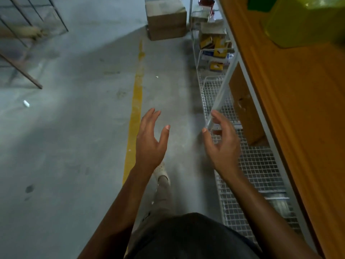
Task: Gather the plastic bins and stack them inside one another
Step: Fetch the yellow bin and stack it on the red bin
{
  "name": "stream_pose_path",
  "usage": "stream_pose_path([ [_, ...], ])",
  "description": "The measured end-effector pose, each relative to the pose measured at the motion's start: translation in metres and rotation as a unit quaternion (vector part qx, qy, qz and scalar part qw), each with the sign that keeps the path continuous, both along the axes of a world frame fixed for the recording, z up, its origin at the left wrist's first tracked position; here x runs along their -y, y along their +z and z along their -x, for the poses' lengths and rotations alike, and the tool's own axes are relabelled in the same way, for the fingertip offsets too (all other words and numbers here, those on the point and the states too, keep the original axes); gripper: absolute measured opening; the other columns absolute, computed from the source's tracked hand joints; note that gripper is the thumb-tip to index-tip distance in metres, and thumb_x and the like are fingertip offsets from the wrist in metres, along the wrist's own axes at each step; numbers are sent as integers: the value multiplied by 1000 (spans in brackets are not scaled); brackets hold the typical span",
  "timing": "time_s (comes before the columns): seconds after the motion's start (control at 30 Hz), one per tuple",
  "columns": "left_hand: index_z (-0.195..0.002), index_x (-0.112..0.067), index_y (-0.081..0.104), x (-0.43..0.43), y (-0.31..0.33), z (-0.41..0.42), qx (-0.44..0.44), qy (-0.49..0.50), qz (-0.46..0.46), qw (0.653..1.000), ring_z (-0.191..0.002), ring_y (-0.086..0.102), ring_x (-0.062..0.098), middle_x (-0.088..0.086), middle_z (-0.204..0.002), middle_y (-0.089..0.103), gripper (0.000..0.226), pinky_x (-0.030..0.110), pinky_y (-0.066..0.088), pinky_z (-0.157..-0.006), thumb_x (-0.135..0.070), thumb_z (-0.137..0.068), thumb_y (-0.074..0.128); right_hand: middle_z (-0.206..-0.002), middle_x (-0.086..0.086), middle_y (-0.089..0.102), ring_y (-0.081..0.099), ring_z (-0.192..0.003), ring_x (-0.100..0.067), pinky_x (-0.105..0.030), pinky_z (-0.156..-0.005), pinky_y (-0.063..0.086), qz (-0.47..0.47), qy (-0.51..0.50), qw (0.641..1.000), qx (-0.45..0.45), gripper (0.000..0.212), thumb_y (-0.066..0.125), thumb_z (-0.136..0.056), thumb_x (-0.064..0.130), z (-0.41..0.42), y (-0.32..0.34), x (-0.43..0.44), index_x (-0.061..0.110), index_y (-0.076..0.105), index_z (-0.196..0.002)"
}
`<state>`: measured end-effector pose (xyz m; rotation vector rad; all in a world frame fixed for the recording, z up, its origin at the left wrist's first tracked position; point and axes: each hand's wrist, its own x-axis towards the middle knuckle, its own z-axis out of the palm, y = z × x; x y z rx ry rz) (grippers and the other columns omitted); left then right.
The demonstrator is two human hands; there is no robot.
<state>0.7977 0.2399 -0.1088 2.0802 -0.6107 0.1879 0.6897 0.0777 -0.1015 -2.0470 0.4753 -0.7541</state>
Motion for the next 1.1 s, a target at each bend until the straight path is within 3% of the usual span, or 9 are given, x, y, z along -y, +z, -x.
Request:
stream_pose_path([
  [0.3,-132,-1,56,79,14,-238,33,-56,12,998,-134,47,23,15,-141,53,45,19,31,-112,-27,-95,57,-138,-5,55,53,-127,-20,-50,-96,51,42,-44,998,-1,52,54,-92,37,-217,6,71,16,50,-139],
  [0.4,-132,-1,56,113,24,-299,43,-91,0,995,-135,47,25,16,-142,52,47,27,34,-113,-30,-95,54,-138,-3,55,53,-126,-18,-47,-93,53,35,-74,997,-1,52,55,-91,37,-266,17,94,15,50,-139],
  [0.57,-131,0,56,176,22,-374,52,-127,-9,991,-135,46,25,16,-142,53,43,29,34,-113,-23,-95,59,-137,-5,56,53,-125,-19,-46,-94,53,20,-104,994,0,53,53,-91,37,-333,17,142,15,49,-140],
  [0.77,-133,-3,56,270,21,-453,63,-161,-16,985,-134,46,20,13,-142,53,44,12,27,-111,-24,-95,59,-138,-4,56,53,-125,-19,-51,-94,52,17,-127,991,21,53,53,-91,36,-407,8,228,16,48,-140],
  [1.0,-134,-2,55,413,54,-528,66,-226,8,972,-133,45,15,13,-143,51,43,8,27,-109,-23,-96,59,-140,2,52,54,-126,-19,-50,-93,52,20,-194,979,64,51,58,-92,29,-468,25,350,14,48,-140],
  [1.1,-136,-3,54,483,68,-541,63,-273,24,960,-132,41,6,12,-145,50,45,6,26,-107,-23,-96,58,-137,-6,57,57,-123,-21,-44,-90,54,51,-239,966,81,48,62,-92,21,-478,40,398,11,51,-137],
])
